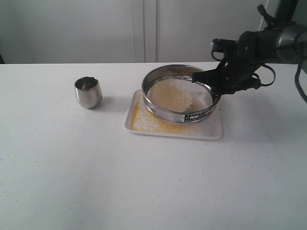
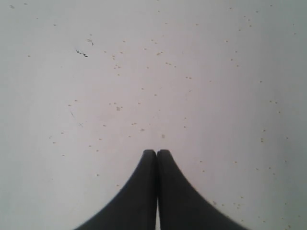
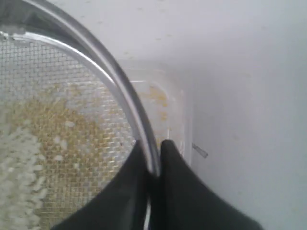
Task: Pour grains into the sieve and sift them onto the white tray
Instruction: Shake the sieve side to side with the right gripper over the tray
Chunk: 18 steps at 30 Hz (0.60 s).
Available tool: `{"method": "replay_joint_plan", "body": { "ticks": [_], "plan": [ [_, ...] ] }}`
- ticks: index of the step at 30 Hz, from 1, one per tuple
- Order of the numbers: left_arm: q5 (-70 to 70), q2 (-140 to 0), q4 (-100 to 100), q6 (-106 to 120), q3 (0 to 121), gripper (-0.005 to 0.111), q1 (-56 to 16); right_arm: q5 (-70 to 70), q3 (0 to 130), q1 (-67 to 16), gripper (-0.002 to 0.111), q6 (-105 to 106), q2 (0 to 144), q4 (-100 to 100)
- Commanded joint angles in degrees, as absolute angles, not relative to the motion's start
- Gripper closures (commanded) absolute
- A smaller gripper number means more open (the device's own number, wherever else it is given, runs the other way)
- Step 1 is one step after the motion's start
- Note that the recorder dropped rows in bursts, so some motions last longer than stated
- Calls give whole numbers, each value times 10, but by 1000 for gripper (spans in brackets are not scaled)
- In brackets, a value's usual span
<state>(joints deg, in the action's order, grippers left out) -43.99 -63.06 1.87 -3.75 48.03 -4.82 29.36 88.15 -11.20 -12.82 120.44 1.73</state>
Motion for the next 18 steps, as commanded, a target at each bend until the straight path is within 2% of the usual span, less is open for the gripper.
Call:
{"method": "replay_joint_plan", "body": {
  "ticks": [1, 6, 9, 13, 16, 18],
  "plan": [
    [-444, -626, 24, -36, 478, 107, -47, 296, 874, -92, 108, -219, 1187, -70],
    [-444, -626, 24, -36, 478, 107, -47, 238, 854, -115, 108, -182, 1184, 18],
    [-444, -626, 24, -36, 478, 107, -47, 223, 853, -142, 108, -168, 1184, -32],
    [-444, -626, 24, -36, 478, 107, -47, 265, 852, -101, 108, -252, 1176, -95],
    [-444, -626, 24, -36, 478, 107, -47, 242, 835, -90, 108, -249, 1170, -33],
    [-444, -626, 24, -36, 478, 107, -47, 196, 824, -116, 108, -204, 1170, 32]
  ]
}}
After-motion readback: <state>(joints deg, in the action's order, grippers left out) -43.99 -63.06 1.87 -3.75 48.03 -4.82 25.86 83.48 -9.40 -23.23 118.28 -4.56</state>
